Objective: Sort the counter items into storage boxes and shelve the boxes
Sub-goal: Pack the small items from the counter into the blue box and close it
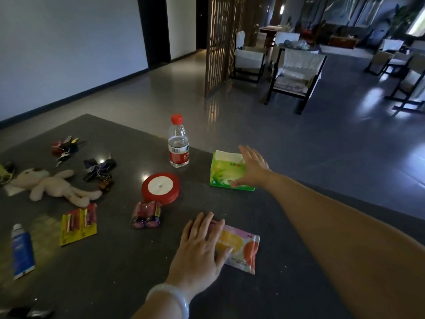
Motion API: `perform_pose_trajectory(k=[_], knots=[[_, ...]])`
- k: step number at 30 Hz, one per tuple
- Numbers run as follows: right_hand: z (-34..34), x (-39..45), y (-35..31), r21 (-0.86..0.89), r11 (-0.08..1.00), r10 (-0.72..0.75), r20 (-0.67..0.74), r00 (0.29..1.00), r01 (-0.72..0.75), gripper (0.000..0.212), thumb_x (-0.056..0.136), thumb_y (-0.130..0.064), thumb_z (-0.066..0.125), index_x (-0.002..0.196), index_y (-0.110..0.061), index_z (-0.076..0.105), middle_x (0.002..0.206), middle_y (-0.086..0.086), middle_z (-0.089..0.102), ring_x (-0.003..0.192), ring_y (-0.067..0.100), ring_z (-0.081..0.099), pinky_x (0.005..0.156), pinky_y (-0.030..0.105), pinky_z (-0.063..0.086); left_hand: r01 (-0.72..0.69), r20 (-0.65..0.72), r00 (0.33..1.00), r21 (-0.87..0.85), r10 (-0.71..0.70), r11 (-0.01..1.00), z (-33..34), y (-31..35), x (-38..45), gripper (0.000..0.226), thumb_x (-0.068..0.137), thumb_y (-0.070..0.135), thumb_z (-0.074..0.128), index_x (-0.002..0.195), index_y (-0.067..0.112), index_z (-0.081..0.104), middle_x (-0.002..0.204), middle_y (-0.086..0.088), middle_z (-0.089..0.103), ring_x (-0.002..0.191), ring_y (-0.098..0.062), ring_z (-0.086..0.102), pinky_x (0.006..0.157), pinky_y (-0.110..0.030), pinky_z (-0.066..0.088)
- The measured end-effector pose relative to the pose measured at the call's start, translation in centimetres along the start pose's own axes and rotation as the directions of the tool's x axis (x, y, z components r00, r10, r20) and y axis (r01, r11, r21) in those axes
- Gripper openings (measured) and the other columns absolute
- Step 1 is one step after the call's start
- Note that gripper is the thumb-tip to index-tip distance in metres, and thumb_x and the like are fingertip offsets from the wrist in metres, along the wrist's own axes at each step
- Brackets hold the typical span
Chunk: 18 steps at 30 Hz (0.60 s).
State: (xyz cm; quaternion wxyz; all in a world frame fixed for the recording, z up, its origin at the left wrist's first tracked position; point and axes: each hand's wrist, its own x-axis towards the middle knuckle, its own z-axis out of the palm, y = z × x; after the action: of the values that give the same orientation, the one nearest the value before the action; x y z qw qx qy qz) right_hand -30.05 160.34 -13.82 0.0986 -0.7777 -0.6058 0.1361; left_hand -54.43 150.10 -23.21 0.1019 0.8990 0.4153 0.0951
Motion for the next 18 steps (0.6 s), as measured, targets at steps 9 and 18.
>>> perform_pose_trajectory(k=[9,18], knots=[[1.2,-1.7,1.5,-0.256,0.958,0.114,-0.066,0.991,-0.128,0.102,0.055,-0.073,0.07,0.135,-0.016,0.042,0.129,0.007,0.043,0.117,0.029,0.033,0.092,0.043,0.031,0.013,0.025,1.0,0.015,-0.013,1.0,-0.4,0.2,0.0,0.069,0.089,0.073,0.006,0.15,0.04,0.007,0.161,0.007,0.002,0.148,-0.014,-0.004,0.12,-0.044,0.007],[1.9,-13.7,5.9,-0.086,0.941,0.319,-0.102,0.942,-0.327,0.107,0.056,-0.069,0.074,0.135,-0.012,0.031,0.136,0.01,0.04,0.125,0.033,0.037,0.102,0.046,0.035,0.109,0.123,0.988,-0.095,-0.097,0.989,-2.8,0.7,1.0,0.085,0.08,0.067,0.057,0.148,0.031,0.021,0.149,0.001,0.026,0.139,-0.022,0.021,0.114,-0.044,0.021]])
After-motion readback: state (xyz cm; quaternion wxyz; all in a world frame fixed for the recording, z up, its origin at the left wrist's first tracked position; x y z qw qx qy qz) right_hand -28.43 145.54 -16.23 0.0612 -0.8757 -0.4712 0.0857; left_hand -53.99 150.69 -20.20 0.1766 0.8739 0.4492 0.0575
